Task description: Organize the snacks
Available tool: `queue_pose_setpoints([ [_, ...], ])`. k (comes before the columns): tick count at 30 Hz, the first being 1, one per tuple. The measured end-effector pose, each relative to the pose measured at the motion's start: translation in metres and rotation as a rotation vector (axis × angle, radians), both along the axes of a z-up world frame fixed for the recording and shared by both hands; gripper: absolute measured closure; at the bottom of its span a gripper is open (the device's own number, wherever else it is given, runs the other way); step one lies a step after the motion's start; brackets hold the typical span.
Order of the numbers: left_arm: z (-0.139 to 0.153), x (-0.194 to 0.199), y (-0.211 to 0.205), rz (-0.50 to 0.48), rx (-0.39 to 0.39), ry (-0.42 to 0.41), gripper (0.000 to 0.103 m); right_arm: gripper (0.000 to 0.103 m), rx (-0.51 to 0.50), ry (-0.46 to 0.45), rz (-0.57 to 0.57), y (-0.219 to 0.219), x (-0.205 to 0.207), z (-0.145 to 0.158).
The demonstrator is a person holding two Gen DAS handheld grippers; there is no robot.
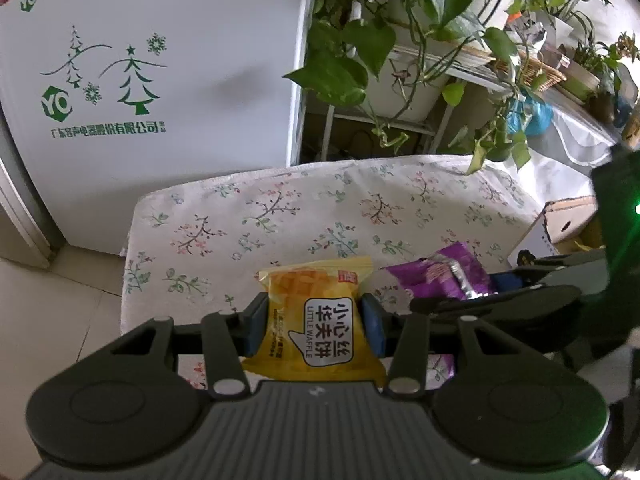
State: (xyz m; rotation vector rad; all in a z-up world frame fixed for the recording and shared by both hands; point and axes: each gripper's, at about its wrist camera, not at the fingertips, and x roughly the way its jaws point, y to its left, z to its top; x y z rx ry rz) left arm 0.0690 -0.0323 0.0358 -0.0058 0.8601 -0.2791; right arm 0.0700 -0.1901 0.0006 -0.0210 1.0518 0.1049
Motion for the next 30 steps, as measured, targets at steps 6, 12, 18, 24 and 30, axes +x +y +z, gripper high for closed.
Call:
queue_pose_setpoints([
  [6,0.006,-0.001,0.002,0.022,0.000,-0.019,0.056,0.034,0.019,-0.051,-0.037,0.000,-0.010,0.026],
  [12,0.015,-0.002,0.005,0.059,-0.012,-0.040,0.056,0.034,0.040,-0.112,-0.059,-0.001,-0.027,0.052],
  [18,0.025,-0.005,0.008,0.108,-0.027,-0.063,0.056,0.034,0.054,-0.163,-0.076,-0.004,-0.049,0.072],
  [24,0.029,-0.016,0.008,0.154,-0.076,-0.060,0.056,0.034,0.089,-0.193,-0.068,-0.010,-0.067,0.083],
  [30,0.028,-0.026,-0.002,0.153,-0.100,-0.057,0.056,0.034,0.085,-0.190,-0.115,-0.026,-0.068,0.083],
])
